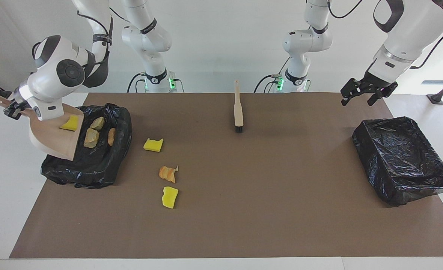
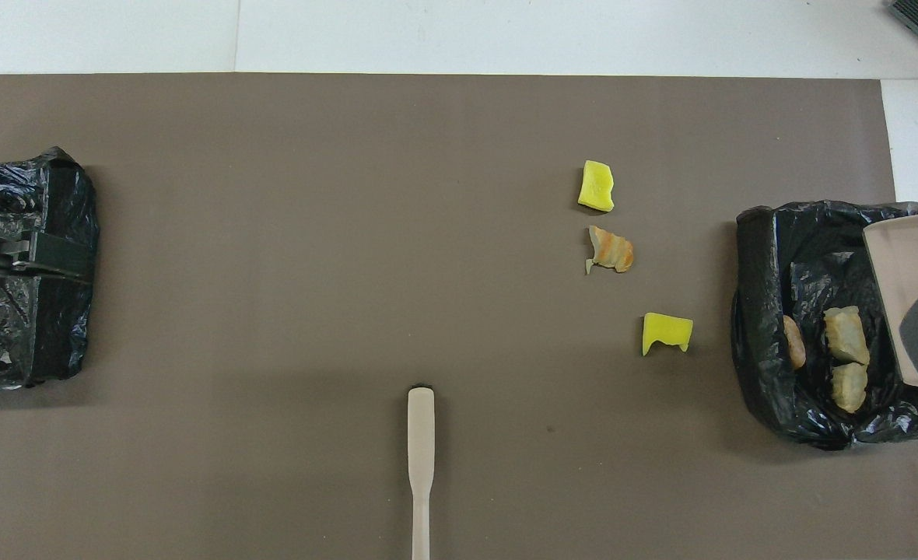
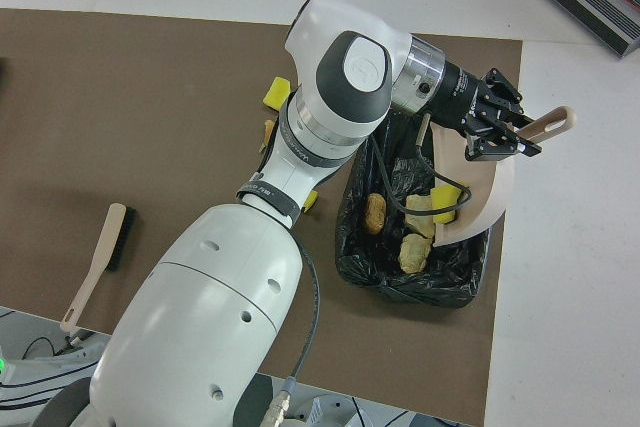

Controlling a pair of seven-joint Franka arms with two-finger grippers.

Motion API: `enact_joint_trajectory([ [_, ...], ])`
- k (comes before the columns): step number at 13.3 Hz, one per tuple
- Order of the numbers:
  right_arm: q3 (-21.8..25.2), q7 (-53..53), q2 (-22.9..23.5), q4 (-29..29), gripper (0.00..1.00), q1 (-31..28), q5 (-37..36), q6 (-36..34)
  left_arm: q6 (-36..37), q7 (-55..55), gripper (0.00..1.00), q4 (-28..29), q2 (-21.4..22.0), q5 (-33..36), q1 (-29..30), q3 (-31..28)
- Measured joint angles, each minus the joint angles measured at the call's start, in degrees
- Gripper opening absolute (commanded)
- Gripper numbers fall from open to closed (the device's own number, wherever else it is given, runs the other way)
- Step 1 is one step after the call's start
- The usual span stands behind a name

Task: Sweep and dump trash in bin

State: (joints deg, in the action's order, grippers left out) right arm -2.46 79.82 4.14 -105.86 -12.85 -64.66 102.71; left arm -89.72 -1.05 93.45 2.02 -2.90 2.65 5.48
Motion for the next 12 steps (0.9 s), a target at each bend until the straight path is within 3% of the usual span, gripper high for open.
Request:
enact_joint_trajectory([
  [4, -0.1, -2.9, -0.2, -0.4, 0.00, 5.9, -3.7, -4.1, 0.9, 0.0, 1.00, -0.6, 0.0, 0.0, -0.7, 0.8],
  [12, -0.1, -8.6, -1.3, -2.5, 0.00, 7.7, -6.0, -6.8, 1.7, 0.0, 1.00, -1.3, 0.1, 0.1, -8.5, -4.9],
])
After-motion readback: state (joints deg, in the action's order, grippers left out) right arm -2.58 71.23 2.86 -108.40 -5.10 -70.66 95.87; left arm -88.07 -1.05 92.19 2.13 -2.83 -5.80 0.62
